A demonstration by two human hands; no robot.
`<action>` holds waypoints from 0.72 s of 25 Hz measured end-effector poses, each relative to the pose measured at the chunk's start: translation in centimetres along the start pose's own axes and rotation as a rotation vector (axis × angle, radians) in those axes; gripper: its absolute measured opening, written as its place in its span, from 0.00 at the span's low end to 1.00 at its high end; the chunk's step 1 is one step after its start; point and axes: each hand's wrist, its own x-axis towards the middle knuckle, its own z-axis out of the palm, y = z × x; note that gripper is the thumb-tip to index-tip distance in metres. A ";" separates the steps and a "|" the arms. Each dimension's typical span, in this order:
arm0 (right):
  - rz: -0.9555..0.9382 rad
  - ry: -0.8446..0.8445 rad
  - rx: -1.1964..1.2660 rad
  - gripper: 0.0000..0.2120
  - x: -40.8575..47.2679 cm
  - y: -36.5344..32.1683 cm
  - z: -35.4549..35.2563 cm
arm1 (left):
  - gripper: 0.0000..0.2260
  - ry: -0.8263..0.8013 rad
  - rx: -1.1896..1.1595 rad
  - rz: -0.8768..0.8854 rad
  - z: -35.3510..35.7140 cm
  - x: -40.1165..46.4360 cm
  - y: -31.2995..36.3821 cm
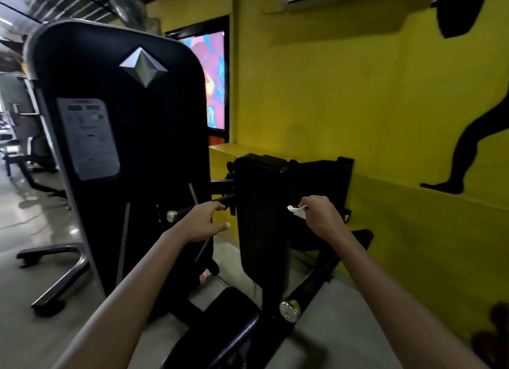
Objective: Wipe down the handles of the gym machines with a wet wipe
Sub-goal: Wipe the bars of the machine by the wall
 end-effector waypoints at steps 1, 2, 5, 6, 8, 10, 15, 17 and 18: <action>0.021 0.002 -0.015 0.11 -0.2 1.4 -0.2 | 0.26 -0.019 -0.014 0.020 0.8 0.8 0.7; 0.038 0.005 -0.029 0.11 -0.4 2.7 -0.4 | 0.26 -0.038 -0.030 0.036 1.6 1.6 1.4; 0.097 0.026 -0.047 0.11 -0.8 6.7 -0.6 | 0.27 -0.078 -0.041 0.093 4.0 4.3 3.5; 0.121 0.035 -0.060 0.11 -0.9 8.0 -0.7 | 0.27 -0.090 -0.046 0.118 4.9 5.2 4.2; 0.169 0.057 -0.080 0.09 -0.9 10.6 -0.8 | 0.26 -0.125 -0.066 0.168 6.6 7.1 5.6; 0.209 0.084 -0.097 0.08 -0.9 12.8 -0.7 | 0.26 -0.153 -0.077 0.220 8.0 8.9 6.9; 0.273 0.068 -0.145 0.09 -0.8 17.5 0.9 | 0.26 -0.212 -0.144 0.277 11.9 12.5 8.7; 0.288 0.054 -0.148 0.09 -0.9 18.3 1.2 | 0.26 -0.237 -0.163 0.278 13.4 13.5 8.8; 0.293 0.052 -0.145 0.08 -1.0 18.7 1.2 | 0.26 -0.250 -0.164 0.282 14.0 13.9 9.0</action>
